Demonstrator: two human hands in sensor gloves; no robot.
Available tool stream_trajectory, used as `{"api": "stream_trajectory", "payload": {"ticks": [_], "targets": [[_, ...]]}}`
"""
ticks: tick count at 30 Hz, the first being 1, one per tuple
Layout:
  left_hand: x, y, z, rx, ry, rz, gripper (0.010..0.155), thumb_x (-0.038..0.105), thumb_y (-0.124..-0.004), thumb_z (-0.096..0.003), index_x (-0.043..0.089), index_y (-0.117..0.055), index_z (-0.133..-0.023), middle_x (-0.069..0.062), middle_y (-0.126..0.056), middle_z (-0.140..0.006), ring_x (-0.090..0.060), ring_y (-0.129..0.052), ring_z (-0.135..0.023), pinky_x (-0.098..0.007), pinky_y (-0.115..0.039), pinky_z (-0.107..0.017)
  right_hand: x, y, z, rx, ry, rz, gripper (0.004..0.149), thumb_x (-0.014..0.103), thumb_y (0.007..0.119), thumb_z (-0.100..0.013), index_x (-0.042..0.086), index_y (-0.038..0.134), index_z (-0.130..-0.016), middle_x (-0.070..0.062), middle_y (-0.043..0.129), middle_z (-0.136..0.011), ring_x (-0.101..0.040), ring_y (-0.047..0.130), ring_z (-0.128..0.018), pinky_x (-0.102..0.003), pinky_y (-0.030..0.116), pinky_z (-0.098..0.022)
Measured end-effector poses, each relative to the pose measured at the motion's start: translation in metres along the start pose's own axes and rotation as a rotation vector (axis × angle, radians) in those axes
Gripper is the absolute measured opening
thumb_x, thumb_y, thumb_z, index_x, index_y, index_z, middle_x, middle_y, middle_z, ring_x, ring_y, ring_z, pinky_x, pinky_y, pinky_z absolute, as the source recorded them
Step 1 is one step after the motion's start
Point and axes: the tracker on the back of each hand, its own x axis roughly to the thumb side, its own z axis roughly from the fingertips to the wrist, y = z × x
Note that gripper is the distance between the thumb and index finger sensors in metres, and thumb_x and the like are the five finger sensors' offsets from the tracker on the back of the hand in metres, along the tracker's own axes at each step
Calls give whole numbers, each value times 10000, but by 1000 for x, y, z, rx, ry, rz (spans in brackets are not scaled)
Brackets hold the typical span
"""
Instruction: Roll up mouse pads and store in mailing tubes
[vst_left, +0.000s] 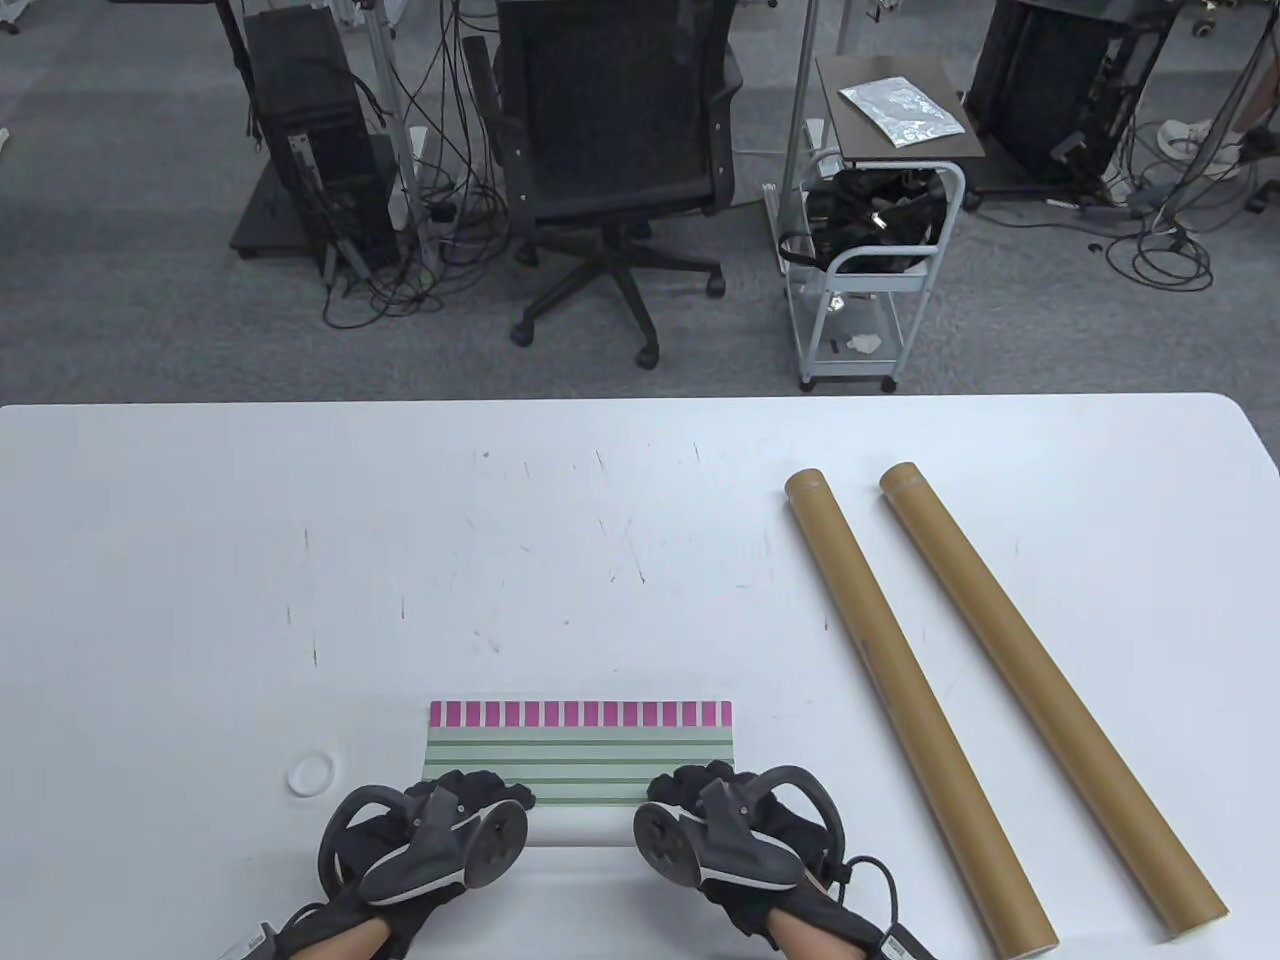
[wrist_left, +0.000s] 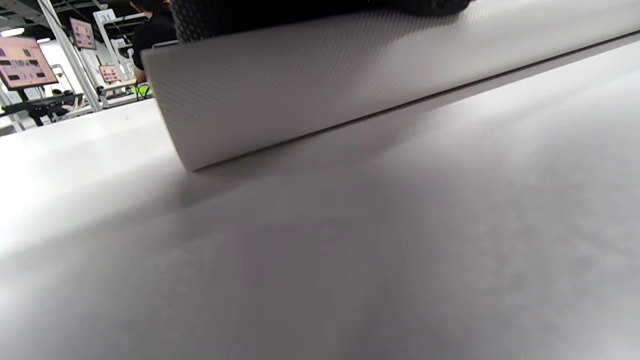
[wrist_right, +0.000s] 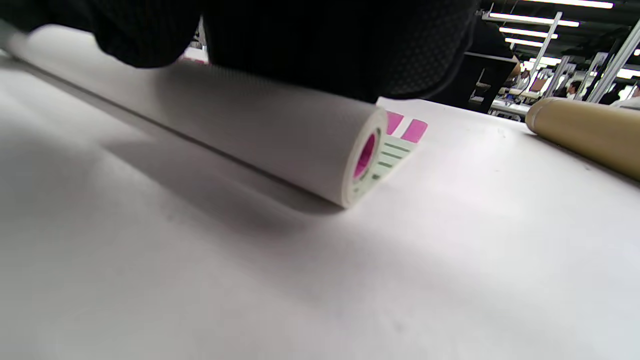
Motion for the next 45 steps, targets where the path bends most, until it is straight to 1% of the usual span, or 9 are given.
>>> {"api": "stream_trajectory", "payload": {"ticks": [6, 8, 13, 16, 24, 27, 30, 35, 45], "targets": [[4, 5, 6, 70, 21, -53, 537, 424, -658, -450, 461, -550, -974, 94, -761, -995, -231, -865, -932, -334, -816, -679, 1, 6, -4, 10, 11, 20, 588, 446, 778, -384, 274, 688, -939, 23, 811, -865, -210, 879, -716, -394, 780, -571], [4, 7, 7, 103, 22, -98, 484, 453, -700, -431, 444, -666, -914, 117, -787, -964, -219, -844, -953, -356, -783, -713, -1, 7, -5, 14, 21, -3, 576, 435, 775, -388, 272, 701, -936, 22, 818, -866, -217, 883, -717, -391, 782, -566], [-3, 5, 2, 43, 44, -3, 483, 447, -683, -436, 414, -695, -917, 114, -843, -916, -160, -919, -853, -325, -817, -665, -6, 8, -8, 59, 31, -50, 569, 429, 736, -408, 274, 687, -954, 31, 816, -889, -221, 878, -736, -387, 775, -577], [-3, 6, 3, 23, 18, 3, 485, 440, -669, -431, 407, -707, -913, 114, -856, -905, -152, -926, -843, -320, -819, -661, -9, 8, -8, 165, 6, -147, 567, 420, 737, -411, 256, 702, -953, 9, 824, -880, -233, 881, -714, -400, 775, -572], [-1, 5, 5, -10, -7, 22, 477, 427, -648, -432, 404, -733, -901, 100, -881, -882, -163, -950, -802, -318, -836, -623, -9, 7, -6, 165, -16, -130, 591, 427, 724, -423, 234, 679, -981, -14, 801, -910, -257, 860, -749, -428, 758, -592], [-3, 2, 0, -18, 6, 1, 470, 419, -595, -443, 431, -724, -895, 120, -867, -893, -149, -931, -818, -316, -827, -643, -9, 3, -3, 60, 9, -76, 610, 454, 754, -397, 250, 677, -967, -4, 795, -904, -236, 860, -745, -419, 759, -594], [-5, 1, 0, -32, 12, 30, 469, 425, -590, -448, 435, -718, -899, 105, -836, -921, -171, -895, -850, -326, -809, -654, -7, 5, -4, 68, 11, -63, 563, 440, 749, -399, 272, 696, -934, 16, 807, -873, -220, 867, -719, -413, 764, -585], [17, 4, 10, 163, 30, -345, 458, 456, -583, -443, 429, -751, -869, 124, -935, -804, -131, -1011, -683, -233, -895, -480, -9, 7, -7, 77, 24, -91, 531, 391, 692, -418, 267, 721, -934, 13, 827, -876, -230, 877, -728, -415, 768, -582], [-9, 3, 4, 10, 9, -53, 477, 475, -597, -439, 450, -707, -902, 133, -875, -884, -136, -937, -801, -298, -831, -620, -10, 9, -7, 109, 33, -116, 530, 376, 653, -435, 260, 708, -949, 6, 819, -891, -242, 869, -742, -423, 760, -591]]}}
